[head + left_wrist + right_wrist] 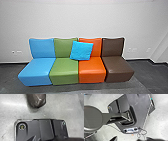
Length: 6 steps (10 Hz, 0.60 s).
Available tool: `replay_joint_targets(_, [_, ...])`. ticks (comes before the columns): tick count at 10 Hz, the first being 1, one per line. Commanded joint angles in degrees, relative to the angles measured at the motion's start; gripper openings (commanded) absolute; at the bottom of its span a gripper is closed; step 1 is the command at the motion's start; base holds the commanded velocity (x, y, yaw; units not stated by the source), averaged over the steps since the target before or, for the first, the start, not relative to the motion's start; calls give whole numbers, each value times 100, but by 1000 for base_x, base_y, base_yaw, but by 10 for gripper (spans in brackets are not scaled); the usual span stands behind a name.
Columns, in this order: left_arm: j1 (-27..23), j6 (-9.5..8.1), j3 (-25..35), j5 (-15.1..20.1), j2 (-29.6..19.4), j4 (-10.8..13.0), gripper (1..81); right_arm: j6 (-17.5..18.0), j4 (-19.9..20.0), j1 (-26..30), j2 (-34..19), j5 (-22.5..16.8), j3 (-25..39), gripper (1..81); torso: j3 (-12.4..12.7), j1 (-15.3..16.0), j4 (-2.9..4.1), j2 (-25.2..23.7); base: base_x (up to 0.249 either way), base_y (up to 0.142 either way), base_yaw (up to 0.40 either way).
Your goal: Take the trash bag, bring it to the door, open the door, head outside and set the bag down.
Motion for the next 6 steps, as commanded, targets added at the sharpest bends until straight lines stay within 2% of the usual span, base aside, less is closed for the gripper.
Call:
replay_joint_targets(1, [-647,-7,14,604,-151,-180,811,29,178,86,-863,-63,802,811,-460,362,0,-560,0,0,0])
replay_joint_targets(2, [-735,-7,14,639,-142,-198,811,29,178,86,-1056,-28,986,811,-160,483,0,-748,0,0,0])
replay_joint_targets(3, [-797,-7,6,639,-133,-346,811,38,230,86,-1206,-18,1119,811,-269,612,0,-942,0,0,0])
replay_joint_targets(6, [-1033,-7,-188,639,-54,-611,811,46,266,78,-1400,-27,1313,811,-361,973,0,-1519,0,0,0])
